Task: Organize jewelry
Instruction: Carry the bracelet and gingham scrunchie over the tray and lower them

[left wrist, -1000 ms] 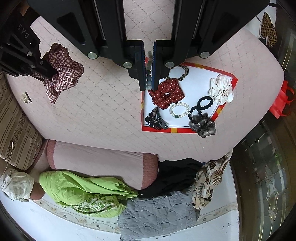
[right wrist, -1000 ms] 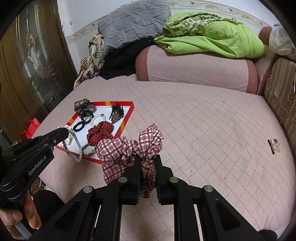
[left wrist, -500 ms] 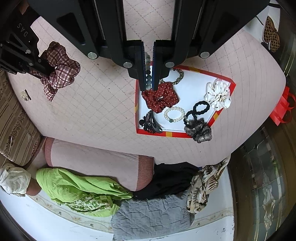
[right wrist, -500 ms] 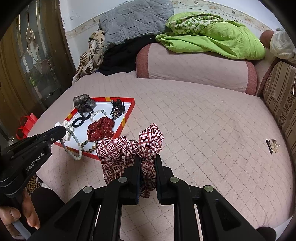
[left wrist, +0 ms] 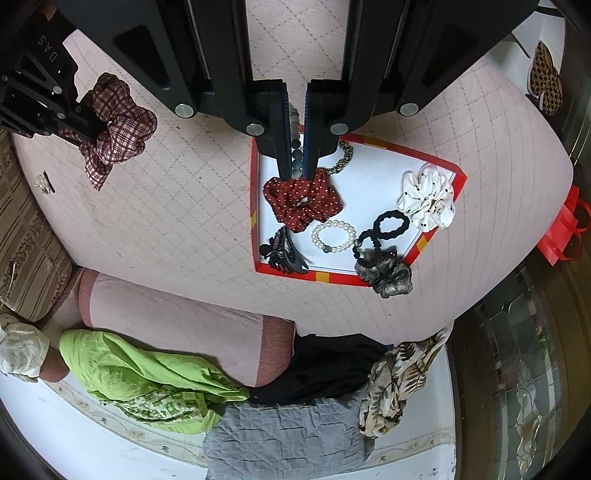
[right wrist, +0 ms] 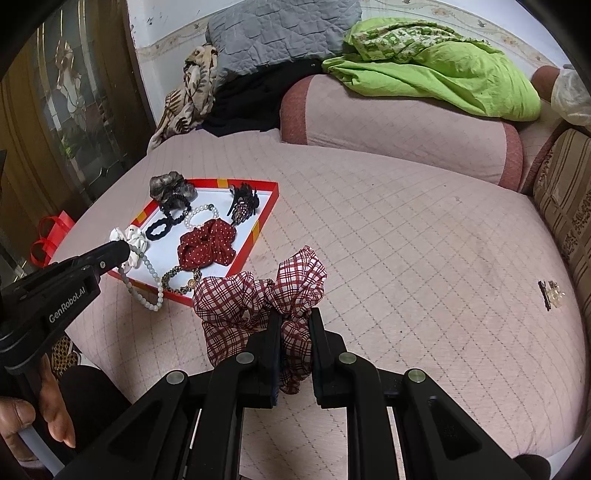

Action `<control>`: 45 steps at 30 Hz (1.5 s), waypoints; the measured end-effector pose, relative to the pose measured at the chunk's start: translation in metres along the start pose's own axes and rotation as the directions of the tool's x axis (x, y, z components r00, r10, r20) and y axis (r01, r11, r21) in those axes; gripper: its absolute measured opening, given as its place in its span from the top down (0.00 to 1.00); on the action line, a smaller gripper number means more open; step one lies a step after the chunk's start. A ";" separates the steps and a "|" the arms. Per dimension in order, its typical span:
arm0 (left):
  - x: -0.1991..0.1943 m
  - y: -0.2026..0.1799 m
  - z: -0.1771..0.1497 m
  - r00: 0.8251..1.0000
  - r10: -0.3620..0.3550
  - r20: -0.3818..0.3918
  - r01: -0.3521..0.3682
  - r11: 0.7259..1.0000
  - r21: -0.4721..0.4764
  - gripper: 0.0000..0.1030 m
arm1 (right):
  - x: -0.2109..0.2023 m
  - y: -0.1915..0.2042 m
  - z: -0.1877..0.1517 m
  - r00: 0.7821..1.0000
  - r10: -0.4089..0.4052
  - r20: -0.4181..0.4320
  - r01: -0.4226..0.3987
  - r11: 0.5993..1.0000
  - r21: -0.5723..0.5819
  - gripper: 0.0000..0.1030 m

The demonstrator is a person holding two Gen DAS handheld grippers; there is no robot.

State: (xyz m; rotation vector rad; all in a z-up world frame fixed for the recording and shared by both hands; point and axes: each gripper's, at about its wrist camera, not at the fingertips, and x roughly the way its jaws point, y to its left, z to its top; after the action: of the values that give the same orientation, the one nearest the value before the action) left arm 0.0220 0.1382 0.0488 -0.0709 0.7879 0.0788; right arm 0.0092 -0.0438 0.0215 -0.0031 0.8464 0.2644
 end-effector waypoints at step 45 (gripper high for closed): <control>0.159 0.116 0.035 0.971 -0.041 -0.236 -0.008 0.979 -0.202 0.95 | 0.183 0.120 0.126 0.974 0.189 -0.121 -0.209 0.961 -0.179 0.86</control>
State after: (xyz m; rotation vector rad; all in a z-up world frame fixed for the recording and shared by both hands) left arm 0.1472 0.2636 -0.0433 -0.2838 1.0186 0.1364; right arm 0.1904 0.1274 -0.0176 -0.1120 0.9225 0.5385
